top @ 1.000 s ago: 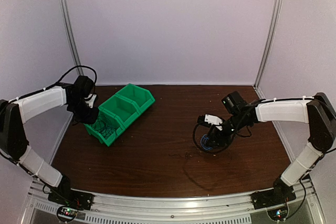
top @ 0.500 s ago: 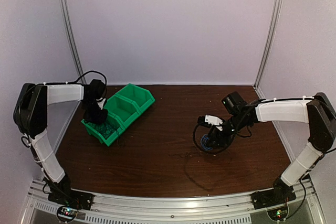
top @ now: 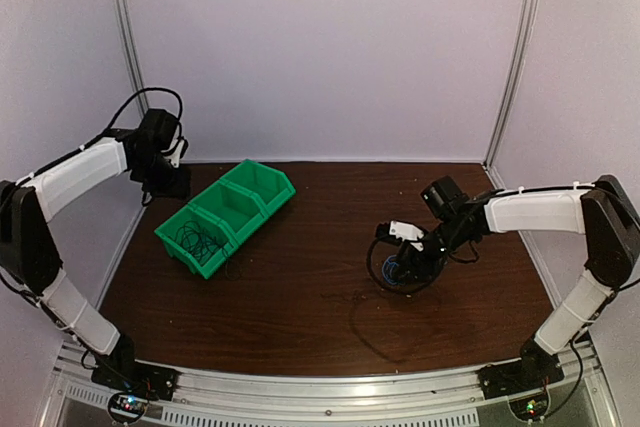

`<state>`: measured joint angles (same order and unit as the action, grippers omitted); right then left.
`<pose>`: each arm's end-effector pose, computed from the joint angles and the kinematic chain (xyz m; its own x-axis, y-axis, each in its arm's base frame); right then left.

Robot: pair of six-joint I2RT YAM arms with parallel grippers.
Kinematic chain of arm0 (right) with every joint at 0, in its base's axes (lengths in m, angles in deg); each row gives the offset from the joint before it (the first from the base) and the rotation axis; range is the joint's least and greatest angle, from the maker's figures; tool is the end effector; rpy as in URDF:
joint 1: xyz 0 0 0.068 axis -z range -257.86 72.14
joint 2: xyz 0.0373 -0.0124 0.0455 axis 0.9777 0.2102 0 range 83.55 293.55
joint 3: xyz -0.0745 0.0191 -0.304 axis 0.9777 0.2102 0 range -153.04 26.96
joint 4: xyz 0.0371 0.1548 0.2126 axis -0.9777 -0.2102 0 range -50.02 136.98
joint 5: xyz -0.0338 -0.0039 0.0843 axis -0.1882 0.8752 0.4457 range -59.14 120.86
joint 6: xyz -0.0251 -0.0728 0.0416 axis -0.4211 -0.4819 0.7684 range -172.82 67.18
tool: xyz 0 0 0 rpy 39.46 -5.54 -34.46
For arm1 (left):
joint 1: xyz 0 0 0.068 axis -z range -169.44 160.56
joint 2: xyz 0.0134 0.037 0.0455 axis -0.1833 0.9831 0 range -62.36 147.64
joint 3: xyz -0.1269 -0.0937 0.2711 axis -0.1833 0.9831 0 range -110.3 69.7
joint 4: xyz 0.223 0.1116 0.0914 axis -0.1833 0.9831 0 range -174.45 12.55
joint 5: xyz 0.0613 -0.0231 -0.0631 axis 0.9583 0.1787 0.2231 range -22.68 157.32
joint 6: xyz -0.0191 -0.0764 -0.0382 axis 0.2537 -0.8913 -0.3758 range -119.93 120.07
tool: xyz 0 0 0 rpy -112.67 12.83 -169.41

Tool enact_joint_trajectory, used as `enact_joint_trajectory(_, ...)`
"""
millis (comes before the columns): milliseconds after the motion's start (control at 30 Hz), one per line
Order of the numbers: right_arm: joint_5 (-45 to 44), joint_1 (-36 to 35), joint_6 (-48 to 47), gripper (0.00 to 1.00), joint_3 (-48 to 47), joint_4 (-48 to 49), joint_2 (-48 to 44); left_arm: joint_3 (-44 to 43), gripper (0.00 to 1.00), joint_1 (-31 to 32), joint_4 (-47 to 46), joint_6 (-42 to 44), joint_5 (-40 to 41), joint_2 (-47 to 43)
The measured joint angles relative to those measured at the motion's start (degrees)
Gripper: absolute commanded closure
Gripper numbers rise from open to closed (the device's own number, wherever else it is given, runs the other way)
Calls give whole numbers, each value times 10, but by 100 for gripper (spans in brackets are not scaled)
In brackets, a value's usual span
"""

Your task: Untangle the cables

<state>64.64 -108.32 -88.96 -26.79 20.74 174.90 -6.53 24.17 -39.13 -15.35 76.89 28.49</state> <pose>0.2561 0.2006 0.1904 -0.2518 -0.7167 -0.6504 -0.9672 0.2100 0.1431 0.3495 -0.0714 0.2844 -0.8511 -0.0637 -0.5211 -0.0780 0.9969 0.0055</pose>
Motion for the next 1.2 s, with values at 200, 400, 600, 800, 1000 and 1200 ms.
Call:
enact_joint_trajectory(200, 0, 0, -1, 44, 0, -2, 10, -12, 55, 57, -4, -2, -56, -75)
enact_joint_trajectory(400, 0, 0, -2, 44, -1, -3, 10, 21, 54, 176, -10, -63, -74, -62)
enact_joint_trajectory(600, 0, 0, -2, 44, -3, -4, 12, 158, 53, 231, -84, -199, -44, -55)
enact_joint_trajectory(800, 0, 0, -2, 44, -3, -6, 13, 220, 57, 243, -160, -274, -28, -38)
enact_joint_trajectory(1000, 0, 0, -2, 44, -3, -8, 13, 243, 67, 251, -215, -293, -16, 10)
enact_joint_trajectory(1200, 0, 0, -2, 44, -3, -9, 13, 246, 67, 259, -218, -306, 6, 41)
